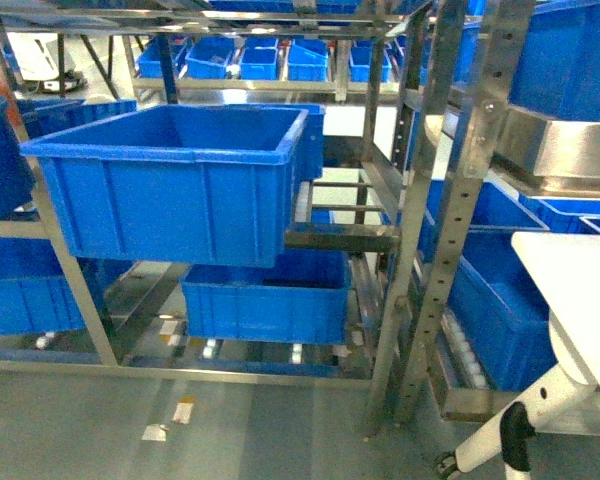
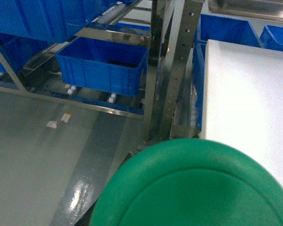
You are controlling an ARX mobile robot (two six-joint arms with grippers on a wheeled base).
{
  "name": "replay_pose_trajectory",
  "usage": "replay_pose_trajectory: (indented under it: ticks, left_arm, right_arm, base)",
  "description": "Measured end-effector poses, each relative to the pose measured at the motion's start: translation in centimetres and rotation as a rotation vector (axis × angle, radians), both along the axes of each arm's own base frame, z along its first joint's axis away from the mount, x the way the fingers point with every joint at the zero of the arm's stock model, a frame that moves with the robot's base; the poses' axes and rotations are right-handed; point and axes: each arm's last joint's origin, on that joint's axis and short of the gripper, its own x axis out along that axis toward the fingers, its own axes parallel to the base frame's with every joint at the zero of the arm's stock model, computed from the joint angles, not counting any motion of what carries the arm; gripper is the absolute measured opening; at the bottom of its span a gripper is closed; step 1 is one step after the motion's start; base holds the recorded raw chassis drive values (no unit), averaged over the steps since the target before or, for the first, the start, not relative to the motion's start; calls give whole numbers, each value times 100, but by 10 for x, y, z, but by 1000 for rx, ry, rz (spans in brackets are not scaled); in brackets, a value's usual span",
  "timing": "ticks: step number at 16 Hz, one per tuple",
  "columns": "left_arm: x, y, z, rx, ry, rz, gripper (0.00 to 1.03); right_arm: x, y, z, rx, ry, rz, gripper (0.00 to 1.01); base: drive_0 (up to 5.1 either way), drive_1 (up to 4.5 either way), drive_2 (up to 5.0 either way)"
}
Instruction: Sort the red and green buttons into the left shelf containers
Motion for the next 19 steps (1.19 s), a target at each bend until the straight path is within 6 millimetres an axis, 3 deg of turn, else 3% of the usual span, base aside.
replay_pose_trajectory:
  ticks: [19]
  left_arm:
    - [0, 0, 0, 0, -2, 3, 26]
  right_arm:
    - [0, 0, 0, 0, 2, 1, 27]
  base:
    - [-495, 246, 246]
